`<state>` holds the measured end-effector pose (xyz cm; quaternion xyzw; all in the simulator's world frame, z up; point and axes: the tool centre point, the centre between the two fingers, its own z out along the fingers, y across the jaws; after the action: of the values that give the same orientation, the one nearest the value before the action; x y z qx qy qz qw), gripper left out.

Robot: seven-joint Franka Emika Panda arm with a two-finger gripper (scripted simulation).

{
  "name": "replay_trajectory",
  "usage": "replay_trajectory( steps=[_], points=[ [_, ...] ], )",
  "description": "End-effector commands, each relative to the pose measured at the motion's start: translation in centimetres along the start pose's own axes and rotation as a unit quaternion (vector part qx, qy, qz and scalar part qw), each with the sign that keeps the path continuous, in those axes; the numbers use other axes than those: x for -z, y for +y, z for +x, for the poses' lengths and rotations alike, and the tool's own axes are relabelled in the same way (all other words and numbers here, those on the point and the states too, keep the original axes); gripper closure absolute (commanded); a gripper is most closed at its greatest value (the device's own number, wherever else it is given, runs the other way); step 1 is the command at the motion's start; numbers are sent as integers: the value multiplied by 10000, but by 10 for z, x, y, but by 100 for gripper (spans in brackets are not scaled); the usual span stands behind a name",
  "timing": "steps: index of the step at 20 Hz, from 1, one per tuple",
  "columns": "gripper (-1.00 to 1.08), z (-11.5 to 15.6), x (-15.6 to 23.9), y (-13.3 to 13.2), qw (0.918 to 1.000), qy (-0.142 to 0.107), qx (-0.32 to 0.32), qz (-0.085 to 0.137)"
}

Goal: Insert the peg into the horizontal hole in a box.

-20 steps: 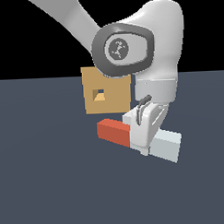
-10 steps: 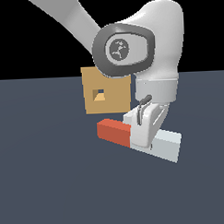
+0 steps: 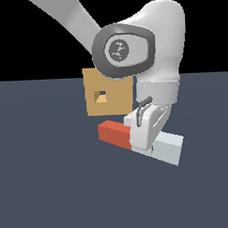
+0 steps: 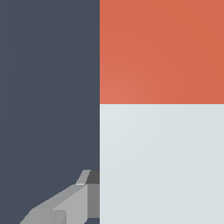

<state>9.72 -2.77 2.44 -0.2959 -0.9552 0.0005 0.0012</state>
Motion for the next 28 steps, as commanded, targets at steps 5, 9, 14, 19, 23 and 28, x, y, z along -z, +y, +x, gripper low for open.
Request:
replay_trajectory(
  steps=[5, 9, 14, 19, 23, 28],
  points=[
    [108, 11, 5, -4, 9996, -5, -271, -6],
    [108, 23, 9, -9, 9984, -5, -566, -6],
    [108, 45, 17, -16, 9942, -5, -1075, -7],
    [108, 72, 26, -20, 9857, -6, -1683, -9],
    [108, 94, 33, -22, 9766, -5, -2153, -10],
    [108, 119, 41, -20, 9626, -5, -2709, -12]
  ],
)
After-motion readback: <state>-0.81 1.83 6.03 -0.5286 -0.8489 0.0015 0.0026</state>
